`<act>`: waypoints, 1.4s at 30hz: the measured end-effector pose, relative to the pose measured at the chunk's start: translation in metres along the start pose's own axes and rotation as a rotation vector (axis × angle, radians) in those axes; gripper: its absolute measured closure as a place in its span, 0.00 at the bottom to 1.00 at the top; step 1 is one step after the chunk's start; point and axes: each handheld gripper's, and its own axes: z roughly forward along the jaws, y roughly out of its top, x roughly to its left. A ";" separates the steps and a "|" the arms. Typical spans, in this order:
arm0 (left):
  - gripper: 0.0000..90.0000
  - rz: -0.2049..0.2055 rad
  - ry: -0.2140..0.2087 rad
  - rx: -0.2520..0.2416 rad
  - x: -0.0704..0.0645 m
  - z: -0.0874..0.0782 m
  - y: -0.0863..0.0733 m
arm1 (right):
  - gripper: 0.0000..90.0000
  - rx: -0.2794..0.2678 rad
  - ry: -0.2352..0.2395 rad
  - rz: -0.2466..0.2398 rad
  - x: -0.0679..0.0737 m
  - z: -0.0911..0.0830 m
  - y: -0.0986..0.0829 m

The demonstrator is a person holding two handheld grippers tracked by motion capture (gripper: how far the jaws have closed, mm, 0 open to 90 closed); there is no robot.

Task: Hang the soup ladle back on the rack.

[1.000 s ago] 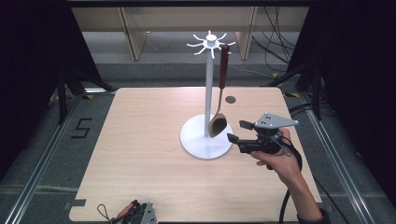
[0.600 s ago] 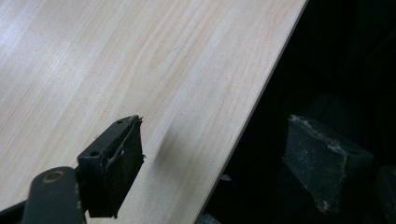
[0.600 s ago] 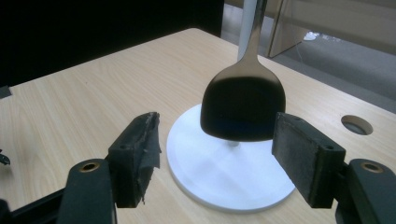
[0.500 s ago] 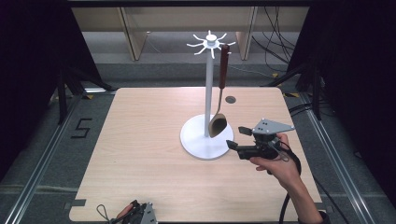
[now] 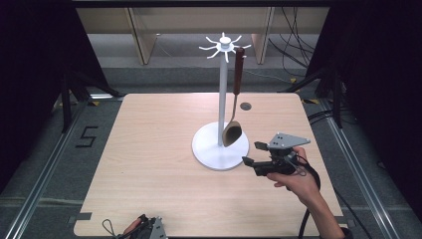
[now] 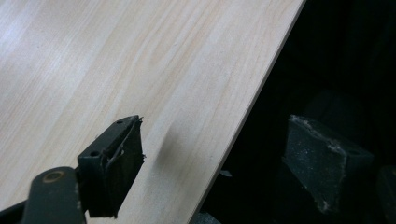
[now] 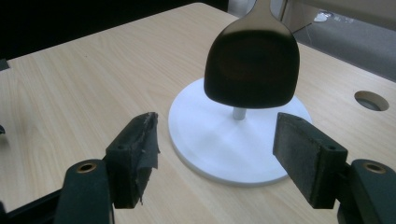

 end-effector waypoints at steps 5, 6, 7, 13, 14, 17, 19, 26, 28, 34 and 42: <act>0.21 -0.003 -0.003 -0.007 0.000 -0.001 0.000 | 0.35 0.002 0.002 -0.007 -0.001 0.000 -0.006; 0.21 -0.004 -0.004 -0.008 0.000 -0.001 0.000 | 0.35 0.017 0.006 0.014 0.000 -0.001 -0.007; 0.21 -0.005 -0.004 -0.006 0.000 0.000 0.000 | 0.35 0.016 0.006 -0.007 -0.002 -0.001 -0.008; 0.21 0.010 -0.045 0.036 0.003 -0.003 0.001 | 0.35 0.026 0.011 0.003 0.000 0.000 -0.015; 0.21 0.010 -0.044 0.036 0.003 -0.003 0.001 | 0.35 0.040 0.021 0.013 0.002 -0.001 -0.017; 0.21 0.008 -0.049 0.033 0.003 -0.003 0.001 | 0.35 0.038 0.027 0.010 0.002 -0.001 -0.020; 0.21 0.006 -0.045 0.033 0.003 -0.003 0.001 | 0.35 0.031 0.022 -0.022 0.000 -0.001 -0.022; 0.21 -0.006 -0.043 0.035 0.001 -0.003 0.001 | 0.35 0.052 0.001 0.027 -0.003 -0.004 -0.032; 0.21 -0.003 -0.040 0.039 0.002 -0.003 0.001 | 0.35 0.052 0.003 0.037 -0.001 -0.004 -0.036; 0.21 -0.019 0.001 -0.008 -0.002 0.000 -0.001 | 0.34 0.070 0.016 0.021 -0.004 -0.007 -0.046; 0.21 0.006 -0.006 0.012 0.000 0.000 0.000 | 0.34 0.053 0.007 0.050 -0.006 -0.017 -0.055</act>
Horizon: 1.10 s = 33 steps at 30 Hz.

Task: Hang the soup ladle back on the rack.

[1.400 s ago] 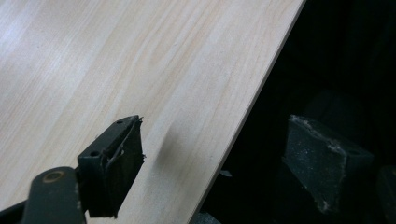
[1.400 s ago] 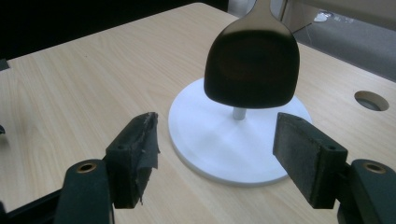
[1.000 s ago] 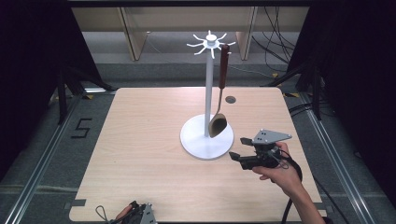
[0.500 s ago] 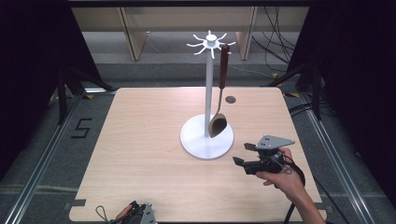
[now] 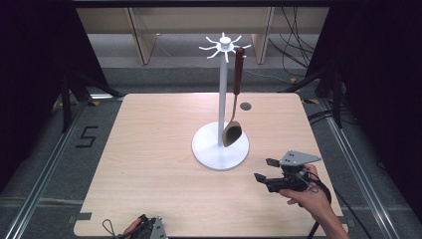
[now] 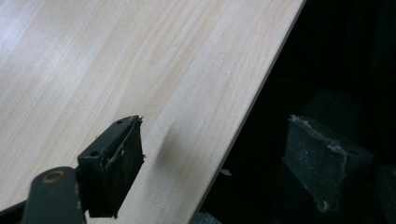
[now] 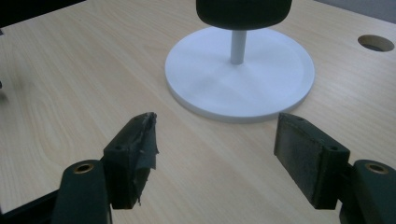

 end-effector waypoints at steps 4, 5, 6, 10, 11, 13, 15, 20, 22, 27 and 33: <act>0.21 -0.007 0.007 -0.010 0.000 0.000 -0.001 | 0.34 0.013 -0.007 0.014 0.000 -0.002 -0.007; 0.21 -0.002 0.007 -0.004 0.000 0.000 0.000 | 0.34 0.017 0.003 0.019 0.000 -0.003 -0.009; 0.21 -0.003 0.003 -0.009 0.000 0.001 -0.001 | 0.34 0.020 -0.008 0.015 0.000 -0.004 -0.010; 0.21 0.003 0.003 0.004 0.000 0.000 0.000 | 0.33 0.007 0.003 -0.009 -0.003 -0.004 -0.017; 0.21 0.001 0.005 -0.002 0.000 0.001 -0.001 | 0.32 0.021 0.005 0.025 -0.001 -0.005 -0.018; 0.21 0.000 0.006 -0.001 0.000 0.001 -0.001 | 0.32 0.012 0.020 0.031 0.000 -0.005 -0.021; 0.21 0.002 0.009 -0.001 0.000 0.000 -0.001 | 0.32 0.013 0.030 0.030 0.001 -0.006 -0.023; 0.21 0.001 0.004 0.001 0.000 0.001 0.000 | 0.31 0.013 0.037 -0.008 0.004 -0.005 -0.028; 0.21 0.001 0.004 0.002 0.000 0.001 0.000 | 0.31 0.007 0.040 -0.015 0.006 -0.005 -0.030; 0.21 -0.001 0.005 0.001 0.000 0.001 -0.001 | 0.30 0.025 0.051 -0.004 0.009 -0.006 -0.036; 0.21 0.001 0.004 0.001 0.000 0.001 0.000 | 0.27 0.029 0.053 0.020 0.013 -0.008 -0.044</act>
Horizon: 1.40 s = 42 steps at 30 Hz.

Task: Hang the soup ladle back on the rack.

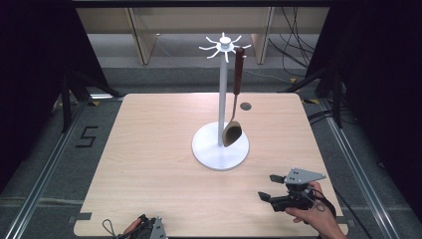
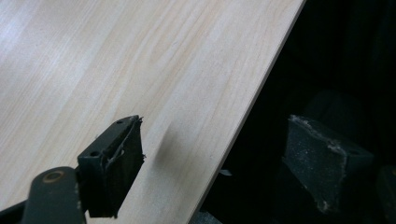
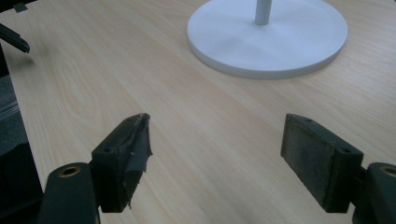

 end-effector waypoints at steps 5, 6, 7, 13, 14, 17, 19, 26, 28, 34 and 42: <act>0.21 -0.011 -0.004 0.002 -0.001 0.000 0.000 | 0.21 -0.006 -0.003 0.007 0.002 -0.001 -0.008; 0.21 -0.005 -0.004 0.007 0.000 0.000 0.000 | 0.19 0.003 -0.004 0.002 0.002 -0.001 -0.010; 0.21 -0.017 -0.004 -0.006 -0.001 0.001 0.000 | 0.17 -0.002 0.011 0.017 0.003 -0.001 -0.011; 0.21 -0.022 0.004 -0.018 -0.001 0.001 -0.001 | 0.17 -0.009 -0.021 0.005 0.003 -0.005 -0.018; 0.21 -0.021 0.003 -0.017 -0.001 0.001 -0.001 | 0.18 -0.001 -0.019 0.006 0.002 -0.006 -0.019; 0.21 -0.019 0.004 -0.012 -0.001 0.001 0.000 | 0.18 0.007 -0.021 0.031 0.006 -0.008 -0.023; 0.21 -0.022 0.006 -0.017 -0.001 0.001 -0.001 | 0.18 0.014 -0.023 0.006 0.005 -0.008 -0.025; 0.21 -0.020 0.002 -0.006 -0.002 0.001 0.000 | 0.18 0.048 -0.020 -0.005 0.010 -0.011 -0.033; 0.21 -0.022 0.001 -0.006 -0.002 0.001 0.000 | 0.18 0.058 -0.009 -0.007 0.012 -0.013 -0.035; 0.21 -0.018 0.003 -0.006 -0.002 0.001 0.000 | 0.18 0.084 -0.032 -0.026 0.017 -0.017 -0.041; 0.21 -0.018 0.000 0.000 -0.001 0.001 0.000 | 0.18 0.125 -0.044 -0.053 0.021 -0.020 -0.048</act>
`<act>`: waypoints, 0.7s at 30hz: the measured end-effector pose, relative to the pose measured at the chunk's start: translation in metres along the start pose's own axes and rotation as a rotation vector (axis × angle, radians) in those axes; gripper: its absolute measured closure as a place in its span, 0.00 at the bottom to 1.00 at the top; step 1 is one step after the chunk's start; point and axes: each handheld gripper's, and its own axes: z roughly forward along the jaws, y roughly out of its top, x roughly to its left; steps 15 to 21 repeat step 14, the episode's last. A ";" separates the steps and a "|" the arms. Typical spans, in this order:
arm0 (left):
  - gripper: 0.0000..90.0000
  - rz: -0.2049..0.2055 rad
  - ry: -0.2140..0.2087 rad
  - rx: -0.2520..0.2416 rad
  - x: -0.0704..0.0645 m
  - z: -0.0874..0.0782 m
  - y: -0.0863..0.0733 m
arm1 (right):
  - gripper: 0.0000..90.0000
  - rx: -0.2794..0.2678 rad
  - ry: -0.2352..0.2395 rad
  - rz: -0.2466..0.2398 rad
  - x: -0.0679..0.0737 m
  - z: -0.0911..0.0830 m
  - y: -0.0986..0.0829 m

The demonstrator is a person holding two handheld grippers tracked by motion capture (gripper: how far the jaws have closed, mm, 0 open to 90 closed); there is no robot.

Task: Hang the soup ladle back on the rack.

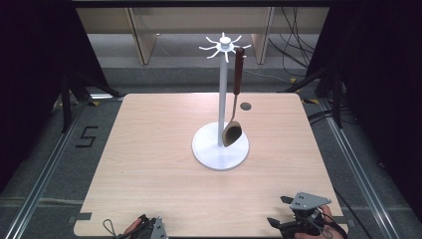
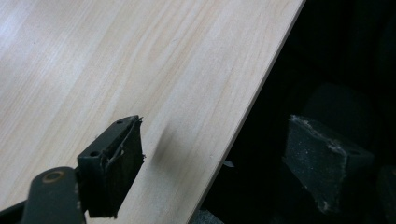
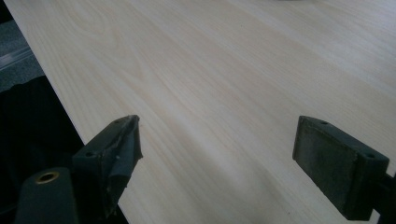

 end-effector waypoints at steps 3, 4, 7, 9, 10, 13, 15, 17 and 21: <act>0.21 0.005 0.001 0.005 0.001 0.000 0.000 | 0.18 0.006 0.004 0.016 0.001 -0.001 -0.001; 0.21 0.000 -0.002 0.000 0.000 0.000 0.000 | 0.18 0.001 0.005 0.004 0.001 -0.001 -0.002; 0.21 0.021 -0.009 0.006 0.002 0.000 0.000 | 0.18 0.008 0.006 0.013 0.002 -0.001 -0.003; 0.21 0.020 -0.011 0.006 0.002 0.000 0.000 | 0.18 0.016 0.002 0.006 0.000 0.000 -0.003; 0.21 0.021 -0.009 0.007 0.002 0.000 0.000 | 0.18 0.016 0.003 0.001 -0.001 0.000 -0.004; 0.21 0.020 -0.009 0.008 0.002 0.000 0.000 | 0.18 0.012 -0.005 -0.002 -0.003 -0.001 -0.005; 0.21 0.020 -0.009 0.009 0.002 0.000 0.000 | 0.18 0.011 -0.004 -0.006 -0.003 -0.001 -0.005; 0.21 0.020 -0.009 0.009 0.002 0.000 0.000 | 0.18 0.011 -0.004 -0.006 -0.003 -0.001 -0.005; 0.21 0.020 -0.009 0.009 0.002 0.000 0.000 | 0.18 0.011 -0.004 -0.006 -0.003 -0.001 -0.005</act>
